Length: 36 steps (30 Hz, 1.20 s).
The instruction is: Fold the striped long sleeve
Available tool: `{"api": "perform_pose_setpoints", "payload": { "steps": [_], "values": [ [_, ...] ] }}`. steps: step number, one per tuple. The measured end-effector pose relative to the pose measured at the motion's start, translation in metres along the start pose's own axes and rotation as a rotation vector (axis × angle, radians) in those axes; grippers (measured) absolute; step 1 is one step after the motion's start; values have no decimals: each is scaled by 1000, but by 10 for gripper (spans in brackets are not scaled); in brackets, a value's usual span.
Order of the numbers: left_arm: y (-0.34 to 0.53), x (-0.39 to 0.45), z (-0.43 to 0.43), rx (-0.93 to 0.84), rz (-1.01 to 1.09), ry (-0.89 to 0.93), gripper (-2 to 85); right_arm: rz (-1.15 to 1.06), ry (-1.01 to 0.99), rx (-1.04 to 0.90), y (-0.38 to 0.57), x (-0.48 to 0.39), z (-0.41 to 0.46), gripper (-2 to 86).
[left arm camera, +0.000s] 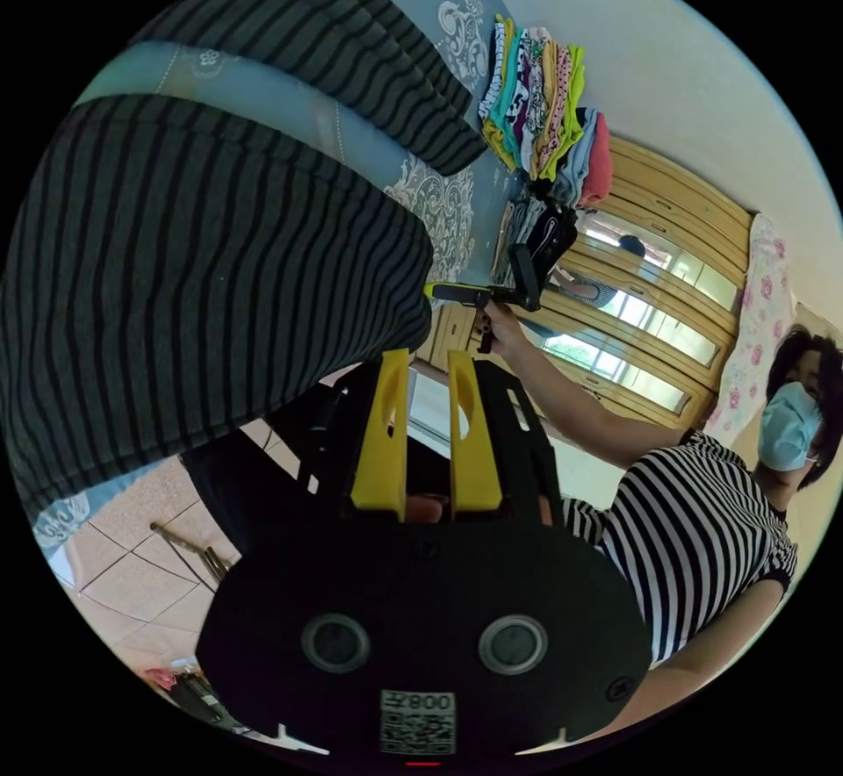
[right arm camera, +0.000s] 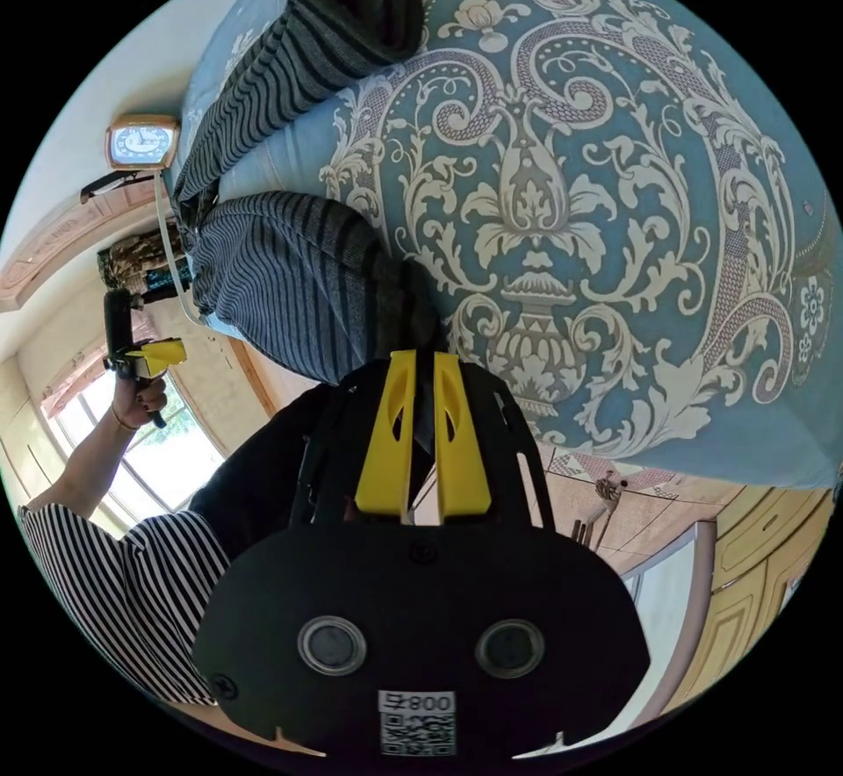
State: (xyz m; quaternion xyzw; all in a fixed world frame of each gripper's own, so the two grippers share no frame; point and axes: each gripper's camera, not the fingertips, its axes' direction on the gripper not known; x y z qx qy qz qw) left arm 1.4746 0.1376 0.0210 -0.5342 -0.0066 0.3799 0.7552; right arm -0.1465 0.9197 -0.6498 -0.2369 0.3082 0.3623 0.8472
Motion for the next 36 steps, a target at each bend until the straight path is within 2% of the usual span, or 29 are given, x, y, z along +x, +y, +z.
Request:
{"api": "perform_pose_setpoints", "payload": {
  "steps": [7, 9, 12, 14, 18, 21, 23, 28, 33, 36],
  "values": [
    [-18, 20, -13, 16, 59, 27, 65, -95, 69, 256, 65, -39, -74, 10],
    [-26, 26, -15, 15, 88, 3, 65, -128, 166, 328, 80, -59, -90, 8],
    [-43, 28, -13, -5, 109, -27, 66, -73, 291, 324, 72, -53, -74, 7],
    [-55, 25, -15, 7, 101, -26, 68, 19, 258, 259, 61, -32, -62, 7],
    [-65, 26, -38, 99, 116, -45, 72, 50, 204, 416, 56, -27, -88, 21],
    [-70, 14, -65, 195, 75, -21, 79, -28, 201, 451, 28, -42, -105, 54],
    [-70, 5, -89, 292, 33, -2, 84, -99, 272, 453, 6, -60, -113, 63],
    [-63, -15, -119, 409, -38, 19, 90, -266, 460, 427, -53, -101, -124, 84],
    [-52, -36, -129, 507, -122, 98, 96, -315, 600, 194, -107, -108, -91, 82],
    [-44, -43, -129, 540, -145, 143, 95, -349, 623, 154, -109, -116, -88, 62]
  ]
}}
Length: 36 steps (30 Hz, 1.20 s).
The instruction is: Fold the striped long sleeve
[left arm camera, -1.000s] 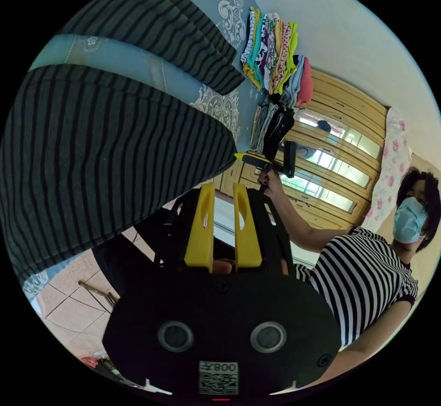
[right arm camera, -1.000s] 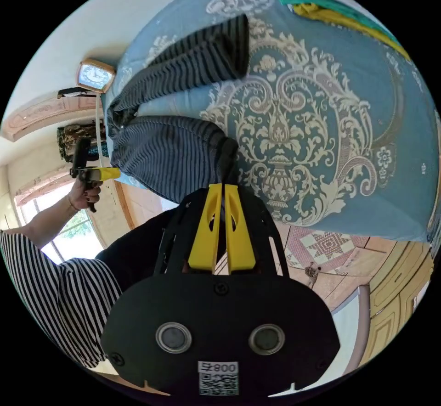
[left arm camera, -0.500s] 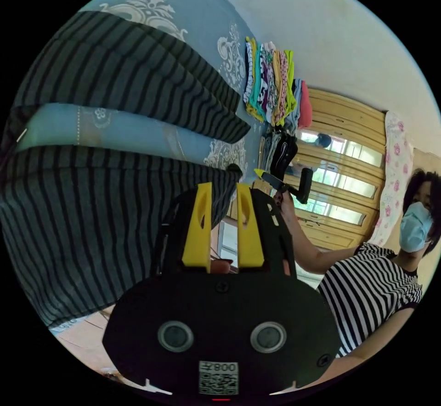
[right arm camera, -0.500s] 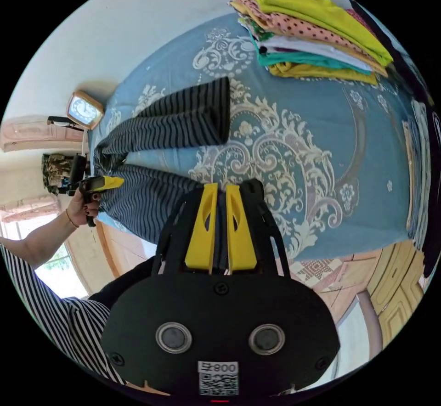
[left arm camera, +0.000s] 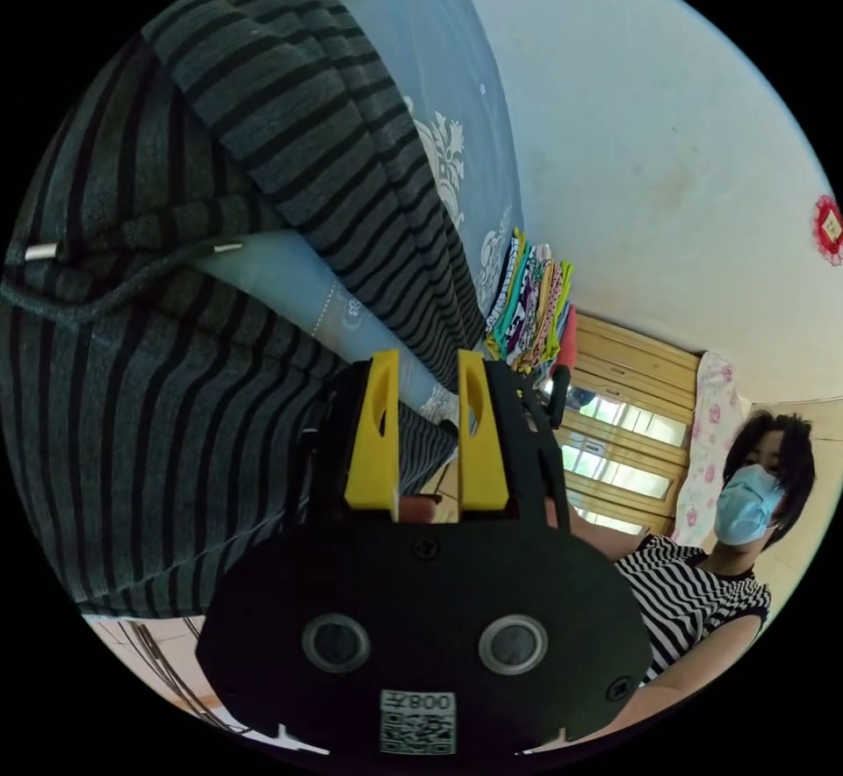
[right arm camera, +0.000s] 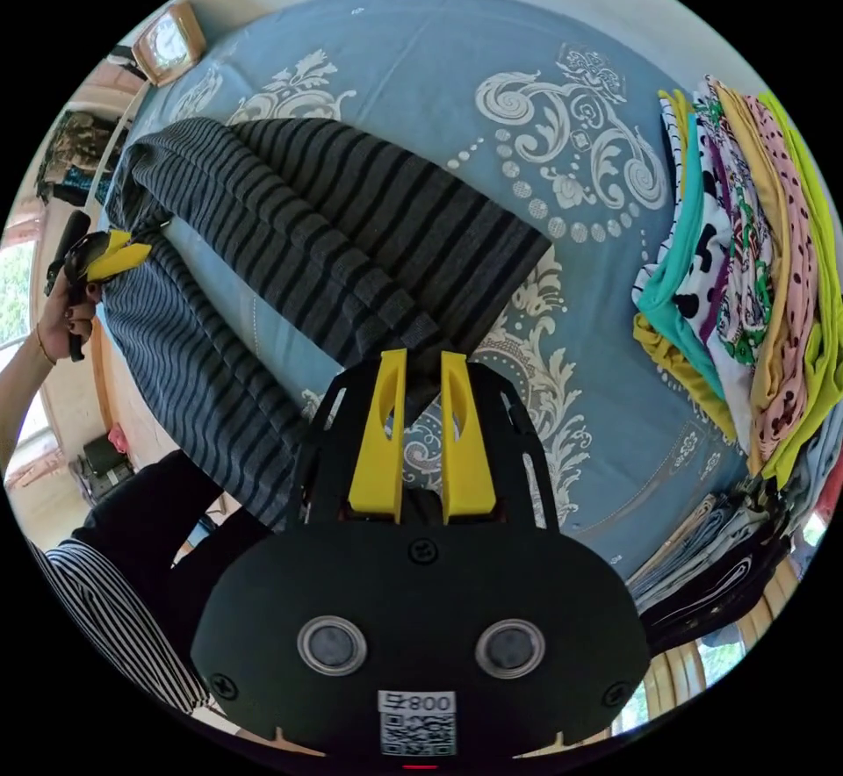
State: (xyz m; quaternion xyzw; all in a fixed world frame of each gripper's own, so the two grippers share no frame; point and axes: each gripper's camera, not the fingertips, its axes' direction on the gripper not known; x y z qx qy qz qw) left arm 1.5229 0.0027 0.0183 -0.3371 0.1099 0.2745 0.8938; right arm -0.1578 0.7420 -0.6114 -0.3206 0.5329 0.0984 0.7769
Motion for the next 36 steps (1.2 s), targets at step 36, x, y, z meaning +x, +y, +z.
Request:
{"api": "perform_pose_setpoints", "payload": {
  "steps": [36],
  "values": [
    [-6, 109, 52, -111, 543, -1041, 83, 303, -6, 100, -217, 84, -53, 76]
  ]
}}
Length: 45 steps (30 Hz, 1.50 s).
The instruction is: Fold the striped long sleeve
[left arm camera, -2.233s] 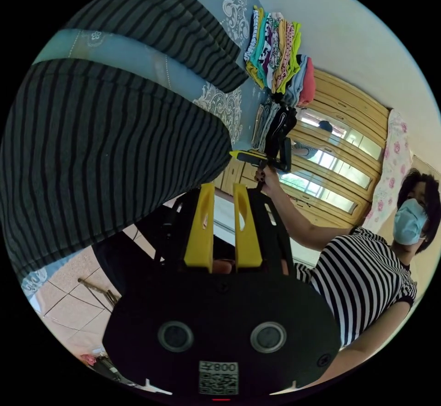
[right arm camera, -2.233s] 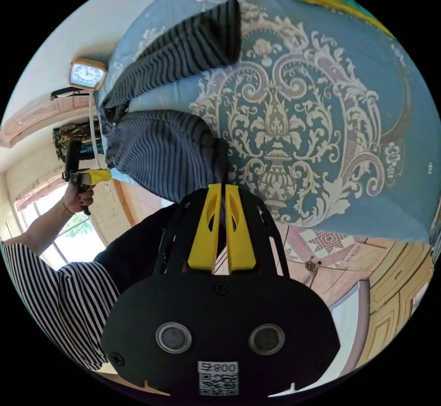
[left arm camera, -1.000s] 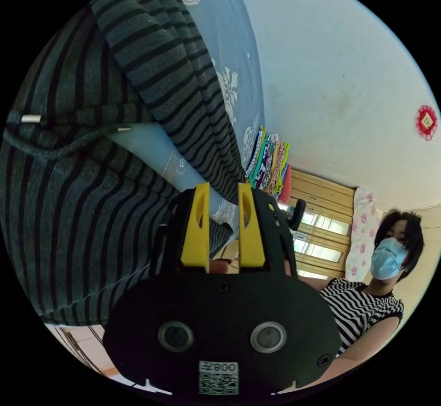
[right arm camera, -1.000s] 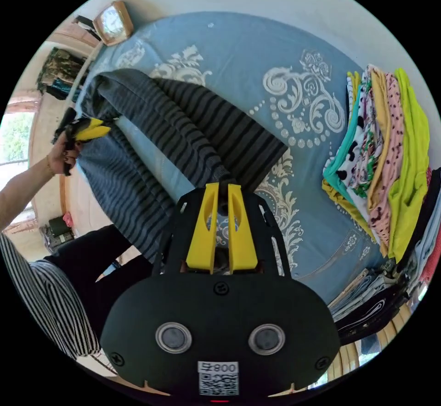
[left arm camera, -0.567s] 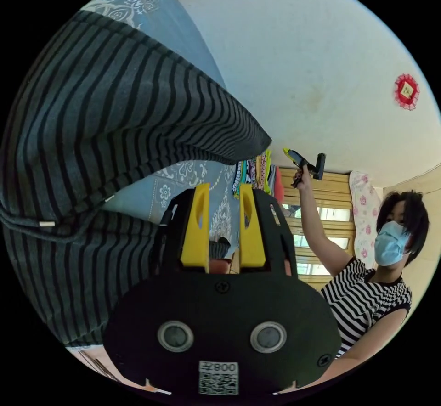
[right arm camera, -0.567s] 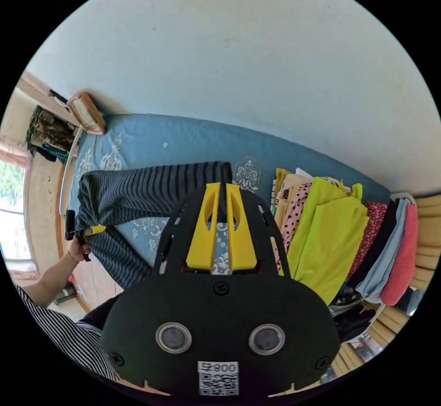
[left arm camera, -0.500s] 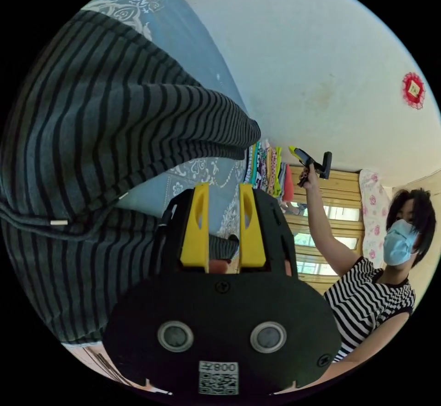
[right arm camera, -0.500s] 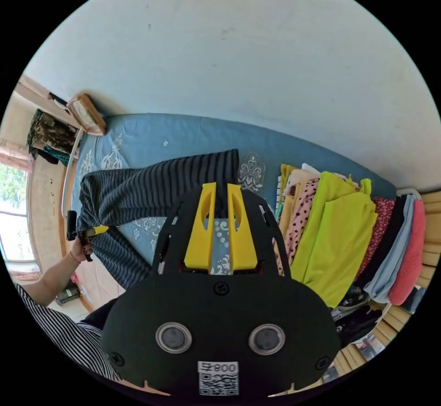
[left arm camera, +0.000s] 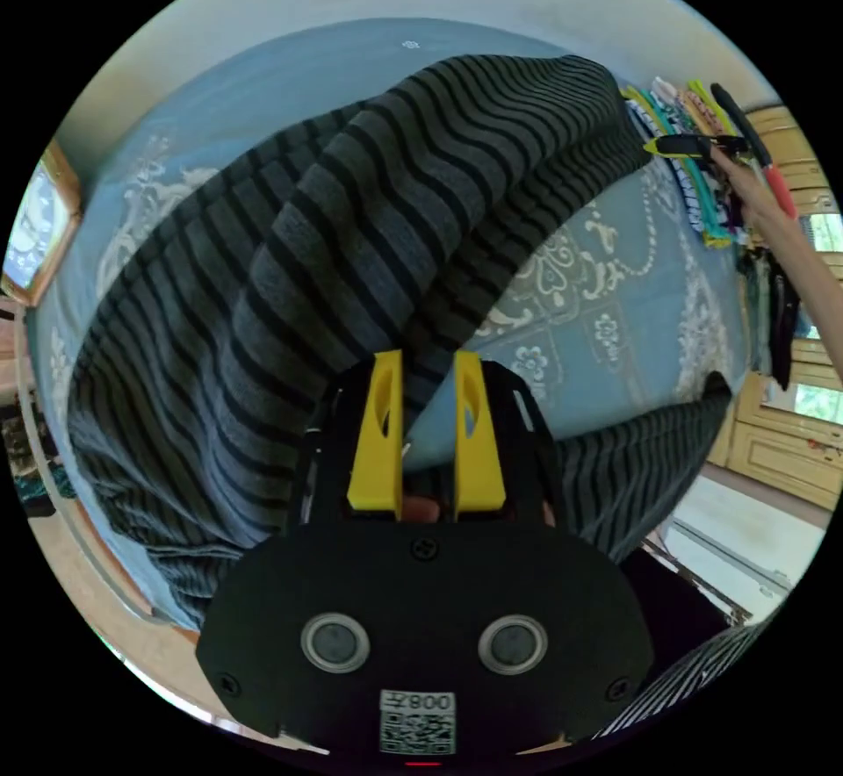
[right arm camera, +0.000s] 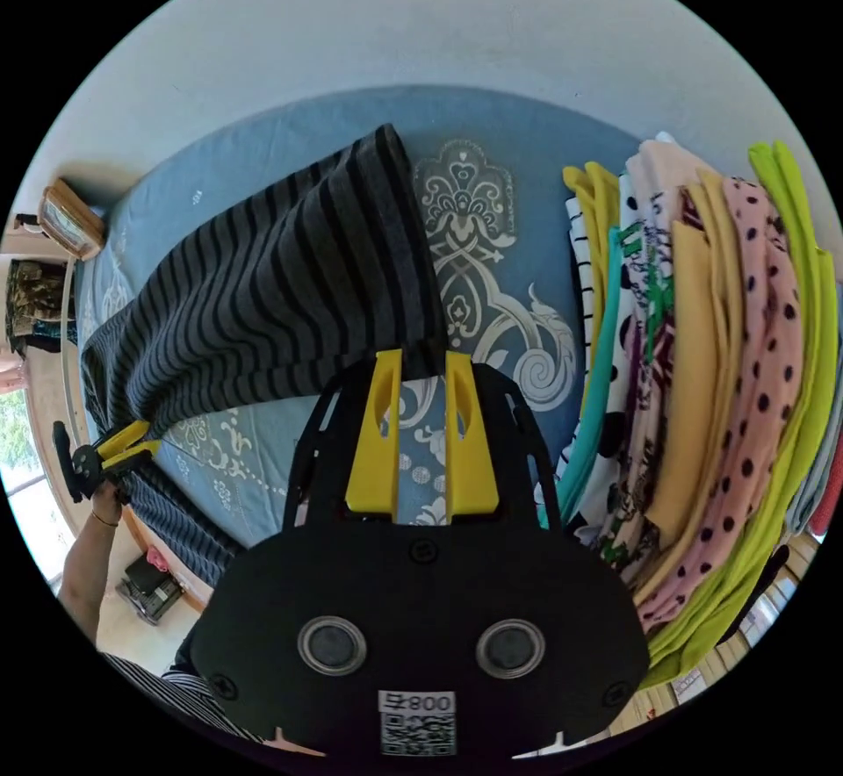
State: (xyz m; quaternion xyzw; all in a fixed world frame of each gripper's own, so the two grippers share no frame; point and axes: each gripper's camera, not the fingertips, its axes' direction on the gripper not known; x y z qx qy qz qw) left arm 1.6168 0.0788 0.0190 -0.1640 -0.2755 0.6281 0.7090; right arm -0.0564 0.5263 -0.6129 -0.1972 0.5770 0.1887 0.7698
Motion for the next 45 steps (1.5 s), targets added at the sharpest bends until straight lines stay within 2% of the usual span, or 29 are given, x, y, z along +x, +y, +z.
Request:
{"api": "perform_pose_setpoints", "payload": {
  "steps": [7, 11, 14, 19, 21, 23, 27, 33, 37, 41, 45],
  "values": [
    [19, 1, -13, 7, -6, 127, 29, -69, -42, 2, 13, -16, -6, 19],
    [45, 0, -44, 77, 29, 220, 25, -145, -115, 82, 62, -18, -56, 10],
    [61, 1, -44, 34, 75, 267, 25, -162, -77, 56, 101, -16, -70, 7],
    [70, -2, -3, -119, 53, 272, 29, -82, -75, -104, 130, -7, -3, 4],
    [73, -7, 0, -111, 15, 280, 32, -37, 14, -206, 132, -5, 42, 2],
    [80, -13, -5, -83, -20, 304, 38, -19, 1, -227, 134, -5, 58, 2],
    [103, -23, -23, -18, -73, 327, 47, 0, -35, -151, 146, -13, 58, 1],
    [181, -73, -38, 13, -364, 378, 71, -64, -131, -179, 190, -51, 71, 2],
    [273, -132, -32, 69, -806, 417, 92, -80, -233, -251, 223, -79, 94, 3],
    [370, -176, -27, 143, -1230, 319, 108, -74, -318, -291, 253, -109, 114, 5],
    [418, -197, -20, 250, -1418, 308, 113, -215, -317, -297, 266, -165, 119, 14]
  ]
}}
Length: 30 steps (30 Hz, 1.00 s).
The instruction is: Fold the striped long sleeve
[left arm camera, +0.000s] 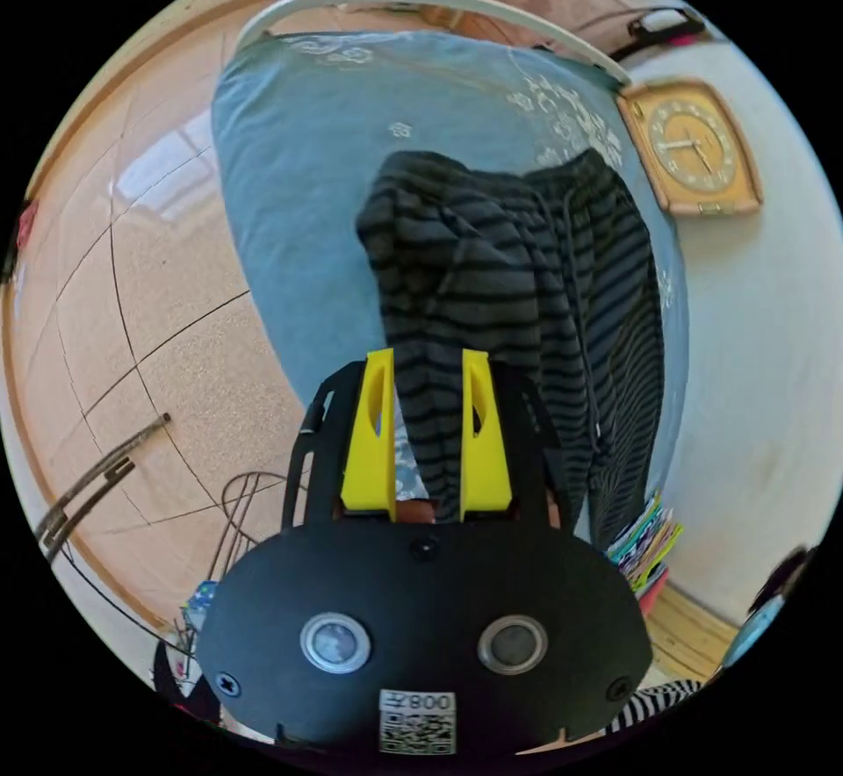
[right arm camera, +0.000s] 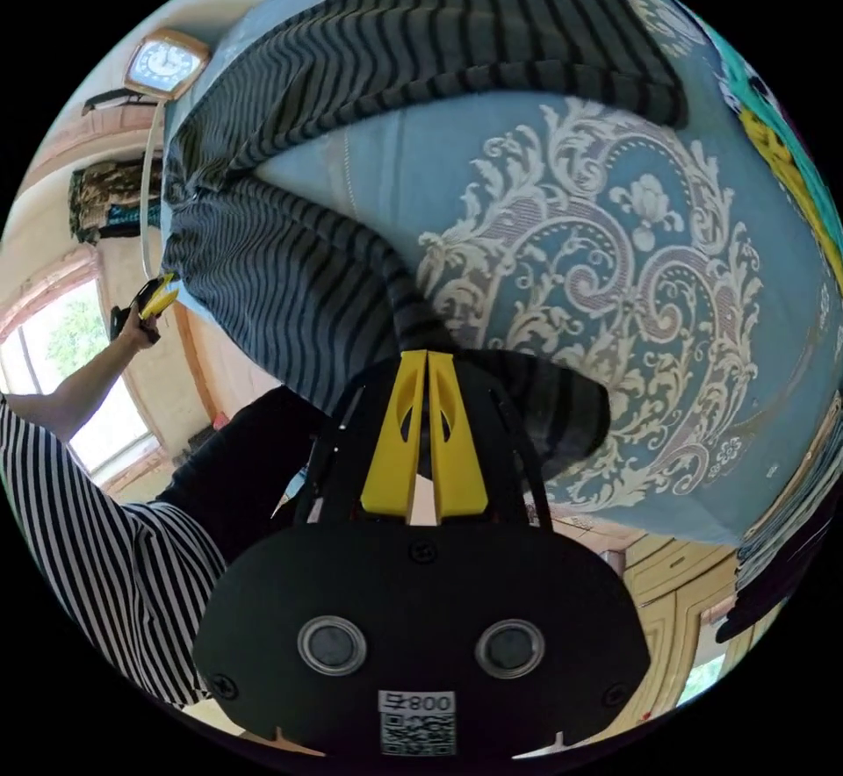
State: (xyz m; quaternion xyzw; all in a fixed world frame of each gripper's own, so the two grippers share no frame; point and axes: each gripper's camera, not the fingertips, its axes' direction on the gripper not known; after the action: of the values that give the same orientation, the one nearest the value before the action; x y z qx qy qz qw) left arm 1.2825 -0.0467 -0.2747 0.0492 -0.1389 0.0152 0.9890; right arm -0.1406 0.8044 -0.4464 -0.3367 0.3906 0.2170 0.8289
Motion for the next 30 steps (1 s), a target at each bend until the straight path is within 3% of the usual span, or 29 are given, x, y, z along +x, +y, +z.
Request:
{"api": "perform_pose_setpoints", "payload": {
  "steps": [10, 16, 18, 25, 30],
  "values": [
    [-34, -25, 39, -59, 40, -46, 86, -418, 156, 33, -25, -161, 52, 67],
    [-37, -43, 43, -81, 101, 59, 41, -784, 196, 8, -45, -279, 146, 74],
    [-38, -48, 42, -88, 120, 78, 36, -867, 305, -50, -51, -312, 197, 74],
    [-39, -74, 40, -118, 161, 152, 29, -992, 413, -40, -27, -325, 236, 34],
    [-32, -81, 36, -114, 193, 198, 27, -973, 243, -110, -9, -317, 229, 11]
  ]
}}
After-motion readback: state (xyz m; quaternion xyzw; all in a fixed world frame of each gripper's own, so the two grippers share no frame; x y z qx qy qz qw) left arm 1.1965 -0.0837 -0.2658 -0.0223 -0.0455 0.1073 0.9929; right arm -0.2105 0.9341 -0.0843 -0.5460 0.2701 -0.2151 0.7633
